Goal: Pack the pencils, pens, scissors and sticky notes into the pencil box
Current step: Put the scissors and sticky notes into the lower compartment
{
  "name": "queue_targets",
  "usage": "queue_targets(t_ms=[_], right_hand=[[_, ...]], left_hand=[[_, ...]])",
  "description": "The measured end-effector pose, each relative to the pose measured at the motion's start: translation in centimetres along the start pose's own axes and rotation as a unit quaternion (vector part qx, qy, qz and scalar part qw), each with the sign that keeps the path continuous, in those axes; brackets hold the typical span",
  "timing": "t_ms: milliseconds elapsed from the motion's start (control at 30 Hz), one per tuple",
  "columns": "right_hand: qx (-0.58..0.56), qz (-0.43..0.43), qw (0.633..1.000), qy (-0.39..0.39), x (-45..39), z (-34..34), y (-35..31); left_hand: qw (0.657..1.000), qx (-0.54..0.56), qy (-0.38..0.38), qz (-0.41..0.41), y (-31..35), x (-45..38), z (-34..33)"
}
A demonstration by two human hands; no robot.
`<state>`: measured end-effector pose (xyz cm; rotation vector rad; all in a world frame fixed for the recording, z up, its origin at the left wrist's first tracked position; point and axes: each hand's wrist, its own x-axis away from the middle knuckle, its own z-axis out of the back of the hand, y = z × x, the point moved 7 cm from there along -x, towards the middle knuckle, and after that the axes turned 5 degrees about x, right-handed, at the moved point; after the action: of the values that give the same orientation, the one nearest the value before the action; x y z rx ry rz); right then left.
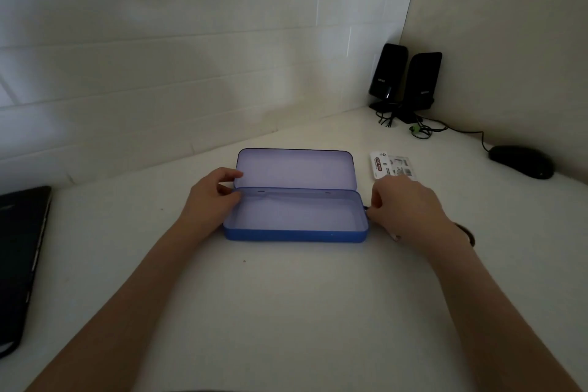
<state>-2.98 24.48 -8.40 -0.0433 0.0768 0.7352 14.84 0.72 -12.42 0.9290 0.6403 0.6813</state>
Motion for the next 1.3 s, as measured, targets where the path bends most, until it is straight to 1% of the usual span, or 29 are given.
queue_targets(t_ms=[67,133,233,267,333,367,467,567,633,767,833,933,1000,1133,1233,1300], right_hand=[[-0.034,-0.008,0.999,0.034,-0.4,0.5,0.5],[-0.094,-0.019,0.994,0.06,-0.8,0.7,1.2],[-0.166,-0.012,0.983,0.077,-1.3,0.7,1.5],[-0.209,-0.003,0.974,0.094,-1.3,0.9,1.4],[-0.312,0.015,0.942,0.125,-1.1,1.8,1.1],[-0.345,0.024,0.928,0.14,-0.9,2.2,0.8],[-0.382,0.069,0.905,0.173,-0.4,3.1,-0.5],[-0.404,0.134,0.892,0.152,-0.1,2.7,-3.0],[-0.39,0.189,0.889,0.145,0.6,2.4,-5.0],[-0.332,0.285,0.887,0.146,1.6,1.8,-9.1],[-0.309,0.31,0.889,0.134,1.4,0.9,-11.2],[-0.277,0.324,0.902,0.066,1.5,-1.2,-14.0],[-0.266,0.339,0.902,0.024,1.8,-2.0,-15.2],[-0.313,0.312,0.896,-0.05,1.1,-1.5,-16.1],[-0.369,0.294,0.879,-0.074,1.4,-1.1,-16.3],[-0.385,0.261,0.883,-0.065,1.1,-0.5,-15.2]], left_hand=[[1.0,-0.002,-0.001,-0.001,0.0,0.0,0.0],[1.0,-0.002,0.0,-0.004,0.0,0.0,0.0],[1.0,0.001,0.0,-0.005,0.0,0.0,0.0],[1.0,0.001,-0.001,-0.005,0.0,0.0,-0.1],[1.0,0.004,-0.002,-0.005,-0.1,0.0,-0.1],[1.0,0.004,-0.003,-0.004,-0.1,0.0,-0.1],[1.0,0.007,-0.003,-0.01,0.0,0.0,0.0],[1.0,-0.001,-0.005,-0.015,0.2,0.0,-0.2],[1.0,-0.015,0.001,-0.025,0.3,0.0,-0.3],[0.991,-0.054,0.052,-0.111,1.3,0.1,0.5],[0.991,-0.037,0.054,-0.117,1.8,0.3,0.5],[0.993,-0.02,0.039,-0.107,1.9,0.4,0.0],[0.994,-0.002,0.036,-0.1,1.6,0.3,0.0],[0.995,0.012,0.029,-0.09,1.4,0.3,-0.1],[0.996,0.032,0.019,-0.077,1.2,0.4,-0.3],[0.996,0.037,0.021,-0.076,1.1,0.4,-0.2]])
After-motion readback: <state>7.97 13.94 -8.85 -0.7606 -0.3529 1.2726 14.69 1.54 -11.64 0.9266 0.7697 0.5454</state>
